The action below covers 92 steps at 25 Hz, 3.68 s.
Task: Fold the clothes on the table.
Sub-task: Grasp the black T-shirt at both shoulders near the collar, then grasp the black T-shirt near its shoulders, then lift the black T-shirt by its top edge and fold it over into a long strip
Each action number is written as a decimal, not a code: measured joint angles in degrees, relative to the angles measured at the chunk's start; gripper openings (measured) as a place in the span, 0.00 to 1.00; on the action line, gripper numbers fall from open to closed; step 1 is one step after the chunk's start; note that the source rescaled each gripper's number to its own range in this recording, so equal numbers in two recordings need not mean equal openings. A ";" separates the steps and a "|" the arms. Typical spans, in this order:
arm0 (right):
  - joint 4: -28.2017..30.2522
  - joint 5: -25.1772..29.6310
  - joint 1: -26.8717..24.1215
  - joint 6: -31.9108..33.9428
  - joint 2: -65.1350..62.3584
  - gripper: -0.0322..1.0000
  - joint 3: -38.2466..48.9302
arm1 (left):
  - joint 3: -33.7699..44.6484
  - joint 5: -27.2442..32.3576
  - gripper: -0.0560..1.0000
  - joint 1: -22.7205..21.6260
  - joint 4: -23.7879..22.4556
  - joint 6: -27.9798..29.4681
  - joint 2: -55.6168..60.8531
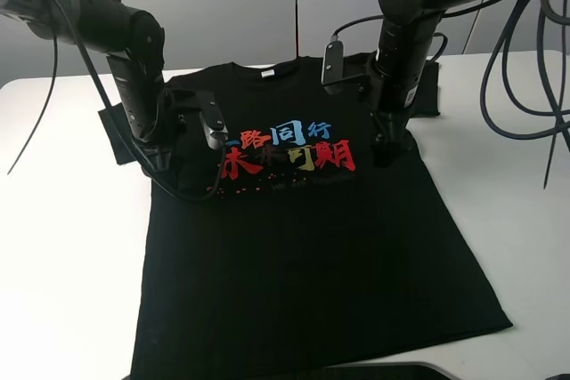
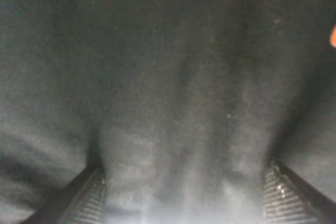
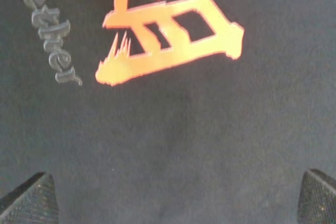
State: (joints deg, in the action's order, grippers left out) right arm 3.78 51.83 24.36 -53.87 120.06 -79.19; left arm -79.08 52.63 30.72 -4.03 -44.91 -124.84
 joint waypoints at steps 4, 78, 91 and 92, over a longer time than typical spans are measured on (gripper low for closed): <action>-0.22 -0.38 0.09 0.00 0.00 0.98 0.00 | -0.45 0.48 0.85 0.00 -0.33 0.01 -0.60; 3.02 -2.04 -4.56 -10.16 5.56 0.52 -0.42 | -0.66 4.74 0.05 0.60 -3.45 4.22 -1.18; 2.79 -2.14 -4.56 -10.16 5.59 0.03 -0.42 | -0.66 4.91 0.05 0.60 -3.24 4.22 -1.18; 2.79 -2.14 -4.56 -10.16 5.59 0.03 -0.42 | -0.66 4.91 0.05 0.60 -3.22 4.53 -1.18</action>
State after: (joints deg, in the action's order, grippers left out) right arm 6.56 49.69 19.80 -64.03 125.65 -79.60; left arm -79.73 57.55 31.32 -7.24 -40.38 -126.02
